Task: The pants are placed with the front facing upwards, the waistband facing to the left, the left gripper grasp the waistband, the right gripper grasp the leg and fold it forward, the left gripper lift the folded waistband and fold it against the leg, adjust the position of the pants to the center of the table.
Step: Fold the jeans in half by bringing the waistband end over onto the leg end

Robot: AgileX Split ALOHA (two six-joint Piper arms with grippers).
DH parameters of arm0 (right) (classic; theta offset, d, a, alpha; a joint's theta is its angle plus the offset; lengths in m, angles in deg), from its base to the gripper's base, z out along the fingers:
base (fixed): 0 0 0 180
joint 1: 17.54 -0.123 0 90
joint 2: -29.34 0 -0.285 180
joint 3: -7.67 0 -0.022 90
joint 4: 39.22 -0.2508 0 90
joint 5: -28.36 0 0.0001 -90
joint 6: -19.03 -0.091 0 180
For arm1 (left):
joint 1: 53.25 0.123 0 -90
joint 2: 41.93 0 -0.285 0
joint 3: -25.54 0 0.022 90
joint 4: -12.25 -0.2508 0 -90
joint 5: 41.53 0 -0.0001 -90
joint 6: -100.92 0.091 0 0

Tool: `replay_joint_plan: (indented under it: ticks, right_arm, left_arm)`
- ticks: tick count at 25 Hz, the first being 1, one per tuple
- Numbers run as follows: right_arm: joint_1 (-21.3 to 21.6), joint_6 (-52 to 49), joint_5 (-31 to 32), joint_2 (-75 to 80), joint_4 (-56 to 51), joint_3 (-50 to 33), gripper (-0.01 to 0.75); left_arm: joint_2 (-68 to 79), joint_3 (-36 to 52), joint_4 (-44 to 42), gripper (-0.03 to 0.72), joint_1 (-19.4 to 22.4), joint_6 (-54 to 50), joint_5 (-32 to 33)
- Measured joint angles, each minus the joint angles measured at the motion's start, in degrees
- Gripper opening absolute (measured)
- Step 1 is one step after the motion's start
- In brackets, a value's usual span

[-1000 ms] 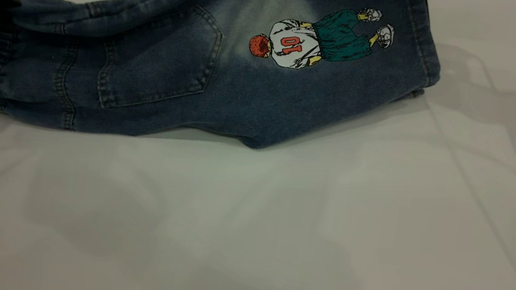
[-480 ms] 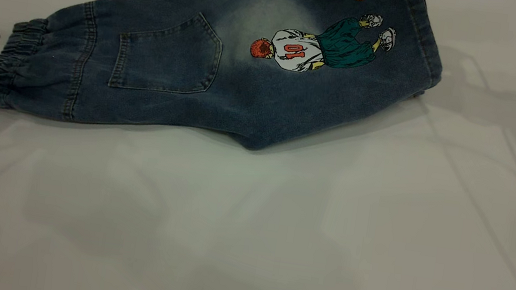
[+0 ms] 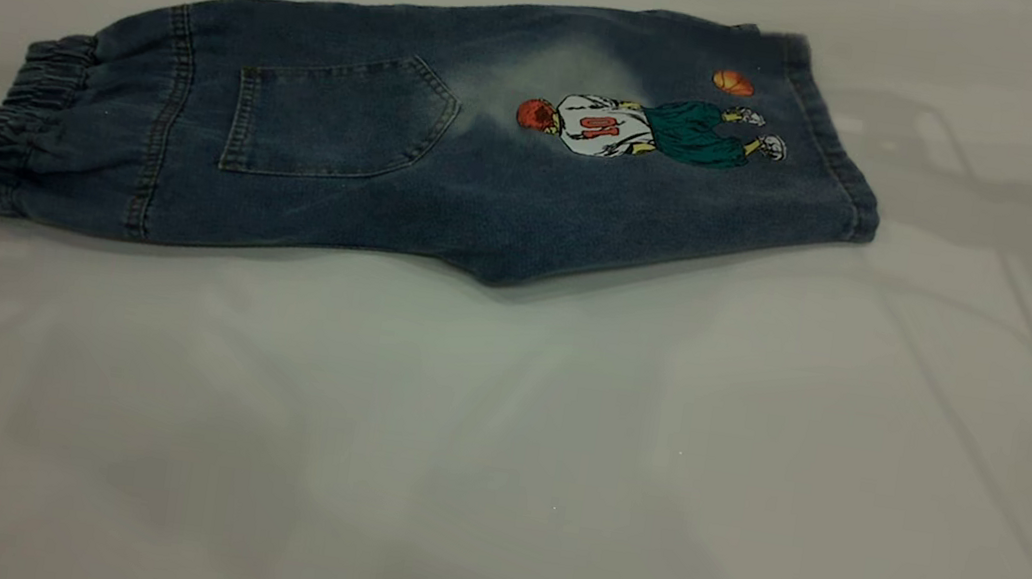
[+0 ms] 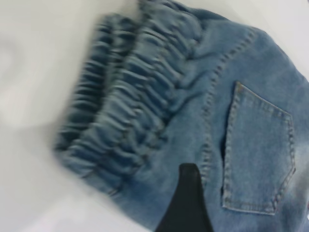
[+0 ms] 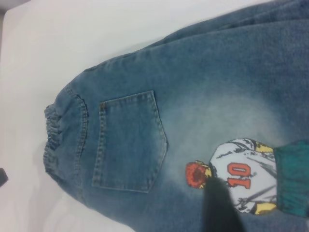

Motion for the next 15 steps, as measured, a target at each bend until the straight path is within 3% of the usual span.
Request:
replay_joint_plan:
  ticks: [3, 6, 11, 15]
  right_arm:
    - [0.0, 0.8, 2.0, -0.1, -1.3, 0.2, 0.444]
    - [-0.1, 1.8, 3.5, -0.1, -2.1, 0.2, 0.495]
    - [-1.2, 3.9, 5.0, -0.1, -2.8, 0.2, 0.508]
    - [-1.4, 5.2, 4.9, -0.1, -2.7, 0.2, 0.509]
  left_arm:
    - [0.0, 0.0, -7.2, 0.552, 3.8, -5.2, 3.0]
    - [0.3, 0.0, -15.1, 0.552, 7.0, -11.0, 3.7]
    - [3.8, -1.6, -25.3, 0.552, 8.8, -15.3, 7.6]
    - [8.7, -5.2, -27.1, 0.552, 9.0, -15.3, 13.0]
